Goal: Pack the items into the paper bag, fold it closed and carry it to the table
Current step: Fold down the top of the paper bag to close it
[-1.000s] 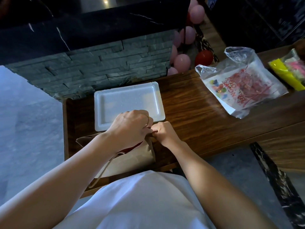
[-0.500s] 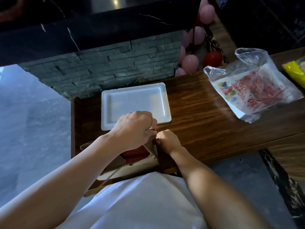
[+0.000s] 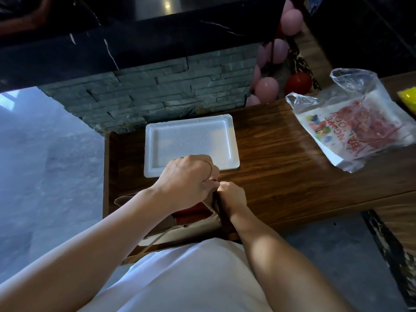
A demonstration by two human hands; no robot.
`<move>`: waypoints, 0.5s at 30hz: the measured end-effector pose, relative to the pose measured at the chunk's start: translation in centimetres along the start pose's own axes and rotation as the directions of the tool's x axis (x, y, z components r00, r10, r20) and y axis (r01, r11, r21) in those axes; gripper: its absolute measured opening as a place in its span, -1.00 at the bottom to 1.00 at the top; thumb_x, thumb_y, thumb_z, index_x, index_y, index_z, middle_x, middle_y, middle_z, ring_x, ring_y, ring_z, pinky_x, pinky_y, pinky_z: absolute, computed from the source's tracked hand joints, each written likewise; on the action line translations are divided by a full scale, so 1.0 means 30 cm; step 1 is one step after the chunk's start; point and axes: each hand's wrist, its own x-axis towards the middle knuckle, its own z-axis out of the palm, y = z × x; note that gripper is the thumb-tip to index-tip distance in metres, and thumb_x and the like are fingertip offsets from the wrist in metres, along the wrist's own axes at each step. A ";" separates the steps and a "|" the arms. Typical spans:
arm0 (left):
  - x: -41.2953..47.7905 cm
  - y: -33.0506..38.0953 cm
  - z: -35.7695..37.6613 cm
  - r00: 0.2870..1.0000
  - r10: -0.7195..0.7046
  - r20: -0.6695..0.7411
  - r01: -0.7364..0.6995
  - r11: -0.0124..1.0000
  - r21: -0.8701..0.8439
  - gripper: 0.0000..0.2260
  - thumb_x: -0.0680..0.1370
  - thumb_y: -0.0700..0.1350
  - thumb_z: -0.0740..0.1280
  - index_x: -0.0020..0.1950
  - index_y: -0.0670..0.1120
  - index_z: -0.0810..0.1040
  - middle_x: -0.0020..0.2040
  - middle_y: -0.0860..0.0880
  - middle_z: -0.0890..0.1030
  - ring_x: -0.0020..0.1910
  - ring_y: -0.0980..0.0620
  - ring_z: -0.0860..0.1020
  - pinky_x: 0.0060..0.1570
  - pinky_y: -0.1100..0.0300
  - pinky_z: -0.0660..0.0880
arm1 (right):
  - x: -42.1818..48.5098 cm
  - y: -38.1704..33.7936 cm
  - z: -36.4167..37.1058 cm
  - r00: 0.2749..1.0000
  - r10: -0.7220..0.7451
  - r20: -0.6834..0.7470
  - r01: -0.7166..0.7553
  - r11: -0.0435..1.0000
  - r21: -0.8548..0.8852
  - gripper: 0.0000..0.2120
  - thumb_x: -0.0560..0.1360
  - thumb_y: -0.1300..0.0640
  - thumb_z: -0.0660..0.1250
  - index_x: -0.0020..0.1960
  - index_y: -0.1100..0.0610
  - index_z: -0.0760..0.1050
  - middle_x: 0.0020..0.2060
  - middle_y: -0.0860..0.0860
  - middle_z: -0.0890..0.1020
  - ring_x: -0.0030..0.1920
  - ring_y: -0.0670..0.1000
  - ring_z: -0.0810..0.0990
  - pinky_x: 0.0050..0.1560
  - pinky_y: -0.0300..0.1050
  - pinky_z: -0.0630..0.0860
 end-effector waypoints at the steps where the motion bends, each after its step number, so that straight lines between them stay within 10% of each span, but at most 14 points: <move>1: 0.001 0.002 -0.003 1.000 -0.019 0.013 0.019 1.000 -0.014 -0.88 0.51 0.09 0.34 -0.11 0.09 0.62 -0.08 0.19 0.59 -0.20 0.18 0.52 -0.29 0.34 0.44 | -0.001 0.002 0.000 0.999 0.036 0.009 -0.036 0.999 0.019 -0.91 0.49 0.11 0.34 -0.16 0.09 0.58 -0.21 0.00 0.65 -0.21 0.02 0.65 -0.29 -0.21 0.46; 10: -0.071 -0.071 -0.194 0.928 -0.026 0.372 0.152 0.936 -0.316 -0.65 0.49 0.27 0.25 0.26 0.27 0.53 0.41 0.30 0.39 0.36 0.30 0.38 0.34 0.20 0.37 | -0.083 0.109 -0.112 0.979 0.019 0.203 -0.089 0.937 0.339 -0.87 0.45 0.14 0.32 -0.11 0.10 0.65 -0.13 -0.01 0.70 -0.07 0.01 0.65 0.01 -0.09 0.56; 15: -0.220 -0.217 -0.213 0.969 -0.233 0.086 0.227 0.688 -0.689 -0.59 0.44 0.34 0.27 0.17 0.18 0.63 0.20 0.18 0.63 0.26 0.18 0.54 0.24 0.07 0.43 | -0.232 0.123 -0.216 0.956 -0.052 0.290 -0.158 0.741 0.653 -0.67 0.38 0.16 0.43 0.07 -0.17 0.60 -0.03 -0.22 0.68 0.00 -0.25 0.62 0.04 -0.25 0.57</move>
